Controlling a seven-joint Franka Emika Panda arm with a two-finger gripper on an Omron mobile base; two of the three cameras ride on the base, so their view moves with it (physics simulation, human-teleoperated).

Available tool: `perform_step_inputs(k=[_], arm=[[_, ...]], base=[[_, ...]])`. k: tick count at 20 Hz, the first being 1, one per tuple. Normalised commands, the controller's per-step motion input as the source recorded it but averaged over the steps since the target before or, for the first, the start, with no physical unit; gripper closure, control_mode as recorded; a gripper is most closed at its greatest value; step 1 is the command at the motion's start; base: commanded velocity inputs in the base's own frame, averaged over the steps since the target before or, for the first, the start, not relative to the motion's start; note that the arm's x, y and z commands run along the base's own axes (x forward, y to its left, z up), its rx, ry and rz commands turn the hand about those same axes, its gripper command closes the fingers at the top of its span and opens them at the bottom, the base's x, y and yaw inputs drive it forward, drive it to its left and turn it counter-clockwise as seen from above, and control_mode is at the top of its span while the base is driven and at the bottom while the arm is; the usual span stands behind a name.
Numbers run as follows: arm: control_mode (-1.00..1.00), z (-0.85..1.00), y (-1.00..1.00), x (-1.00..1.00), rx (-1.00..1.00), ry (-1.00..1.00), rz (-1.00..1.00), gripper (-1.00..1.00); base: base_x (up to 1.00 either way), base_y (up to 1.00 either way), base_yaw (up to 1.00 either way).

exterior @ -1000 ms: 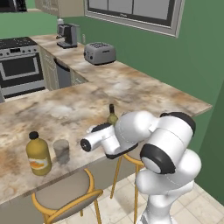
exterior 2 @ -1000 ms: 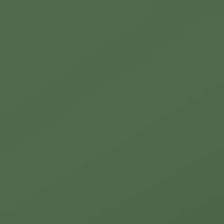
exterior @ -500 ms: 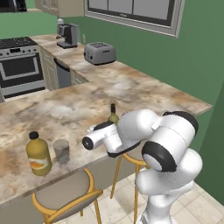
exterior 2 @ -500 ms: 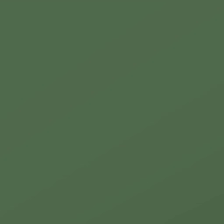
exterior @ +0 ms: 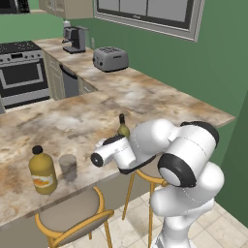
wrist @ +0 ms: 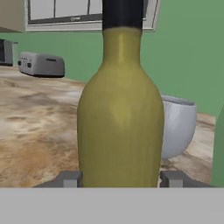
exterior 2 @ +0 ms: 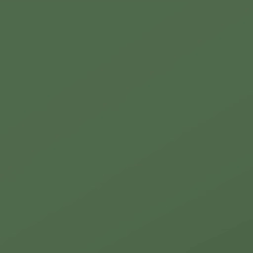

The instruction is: There is a wine glass and glass cup on the dining counter. Place the wine bottle next to the wine glass and the juice bottle next to the glass cup.

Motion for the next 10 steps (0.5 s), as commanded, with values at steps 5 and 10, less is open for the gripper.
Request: perform_step_inputs(k=[5, 10], arm=[[-1.00, -0.14, -0.01, -0.14, 0.02, -0.13, 0.00, -1.00], [-1.00, -0.08, 0.00, -0.12, 0.03, -0.12, 0.00, -1.00]], base=[[0.00, 0.00, 0.00], [0.00, 0.00, 0.00]])
